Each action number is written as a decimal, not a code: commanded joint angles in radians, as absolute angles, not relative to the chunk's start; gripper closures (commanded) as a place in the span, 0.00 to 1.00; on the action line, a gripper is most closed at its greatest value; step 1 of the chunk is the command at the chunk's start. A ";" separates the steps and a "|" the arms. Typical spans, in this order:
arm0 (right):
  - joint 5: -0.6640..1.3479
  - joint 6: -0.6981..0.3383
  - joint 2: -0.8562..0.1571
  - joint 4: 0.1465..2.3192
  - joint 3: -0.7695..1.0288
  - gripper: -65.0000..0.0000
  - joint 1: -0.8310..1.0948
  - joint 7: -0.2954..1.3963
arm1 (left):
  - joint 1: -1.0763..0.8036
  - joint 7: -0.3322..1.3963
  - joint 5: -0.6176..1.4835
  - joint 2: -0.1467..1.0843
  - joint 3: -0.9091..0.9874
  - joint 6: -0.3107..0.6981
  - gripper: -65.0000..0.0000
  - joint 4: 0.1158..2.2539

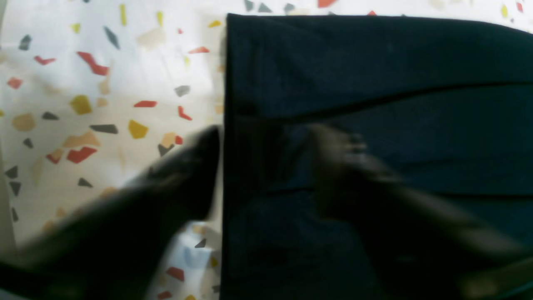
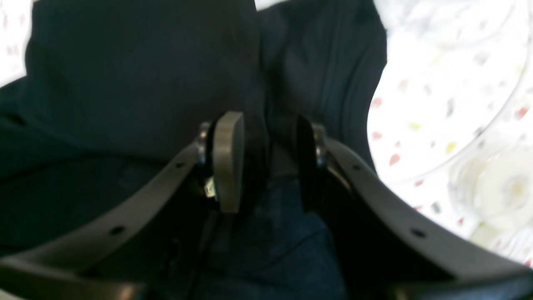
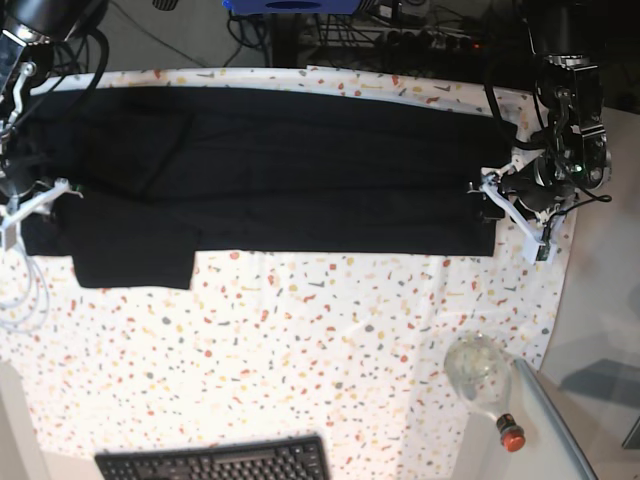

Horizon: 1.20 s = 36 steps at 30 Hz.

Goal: Layout the t-shirt on the table in an organized manner, then fold the t-shirt properly
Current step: 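Lay the folded hem down and release with both grippers, then regrasp the folded shirt ends with both grippers and pull them apart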

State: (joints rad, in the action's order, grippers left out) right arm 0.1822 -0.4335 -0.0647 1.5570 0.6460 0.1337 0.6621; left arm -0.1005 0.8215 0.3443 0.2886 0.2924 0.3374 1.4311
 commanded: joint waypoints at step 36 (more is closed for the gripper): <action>0.191 -0.429 -0.334 0.750 0.651 1.00 -0.255 0.291 | -0.154 0.711 0.395 0.199 0.426 0.334 1.00 1.392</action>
